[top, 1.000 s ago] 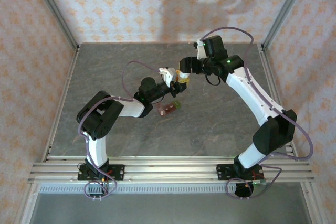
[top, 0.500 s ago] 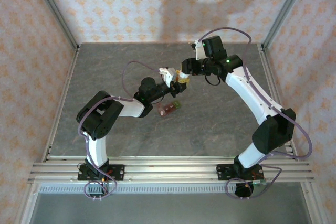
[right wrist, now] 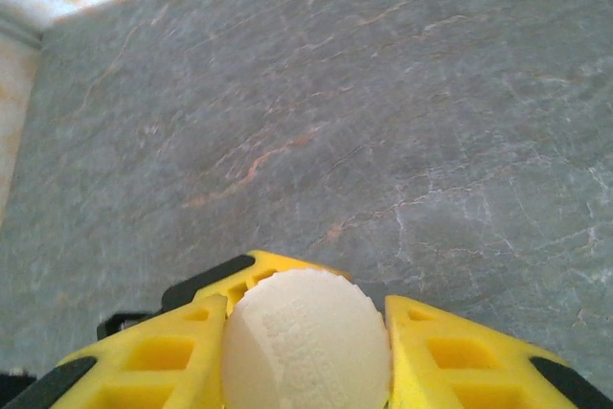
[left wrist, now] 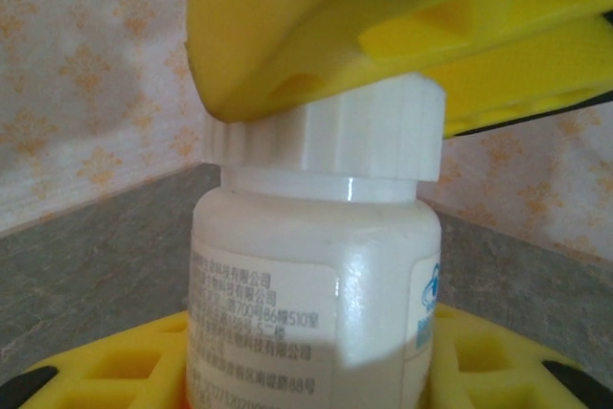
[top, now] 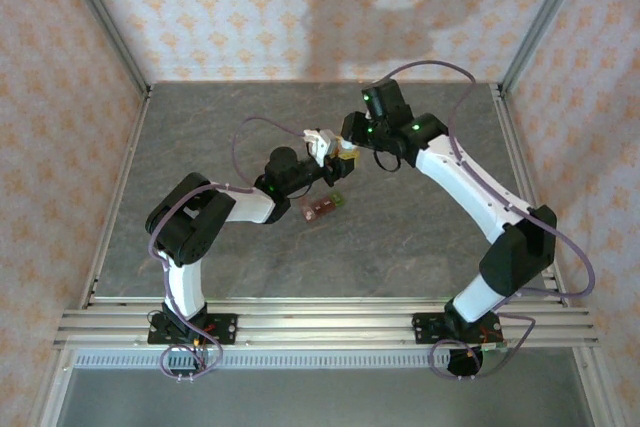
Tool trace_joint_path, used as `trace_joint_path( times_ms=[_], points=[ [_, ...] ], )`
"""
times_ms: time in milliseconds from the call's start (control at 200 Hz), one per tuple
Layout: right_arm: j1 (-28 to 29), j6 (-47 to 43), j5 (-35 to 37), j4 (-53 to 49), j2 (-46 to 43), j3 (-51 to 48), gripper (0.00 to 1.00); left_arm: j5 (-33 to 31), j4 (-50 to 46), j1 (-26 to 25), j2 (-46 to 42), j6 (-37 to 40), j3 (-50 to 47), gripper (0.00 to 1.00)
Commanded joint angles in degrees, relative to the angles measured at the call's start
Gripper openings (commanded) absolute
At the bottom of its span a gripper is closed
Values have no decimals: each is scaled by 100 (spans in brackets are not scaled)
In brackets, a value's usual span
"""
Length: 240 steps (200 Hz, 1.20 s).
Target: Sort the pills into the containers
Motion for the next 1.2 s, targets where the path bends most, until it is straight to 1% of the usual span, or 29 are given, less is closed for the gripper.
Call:
trace_joint_path(
  times_ms=[0,225,340,500,541,651,741,841,941,946,986,1081,1196],
  points=[
    [303,746,252,-144,97,-155,38,108,640,-38,-126,-4,192,0],
    [322,670,391,-308,56,149,42,99,632,-38,-126,-2,166,0],
    [261,542,366,-415,12,421,47,91,635,-38,-126,-6,158,0],
    [36,393,71,-463,-89,742,60,98,630,-38,-135,-3,148,0],
    [-28,362,-14,-464,-140,804,65,90,624,-39,-142,4,139,0],
    [-199,214,-158,-463,-279,905,83,99,626,-38,-159,5,134,0],
    [-360,-17,-321,-445,-376,893,88,105,629,-45,-161,12,138,0],
    [-596,-565,-969,-374,-330,873,89,118,631,-39,-158,9,131,0],
    [-764,-1420,-1680,-422,-174,857,89,126,637,-38,-161,0,141,0],
    [-768,-1512,-1814,-433,-155,852,89,126,638,-43,-161,-2,144,0],
    [-796,-1893,-2107,-523,-91,840,88,125,638,-39,-157,-6,145,0],
    [-807,-2331,-2295,-570,-62,678,85,130,638,-38,-179,-16,130,0],
    [-815,-2342,-2520,-381,-135,451,83,126,648,-44,-192,-14,101,0]
  ],
)
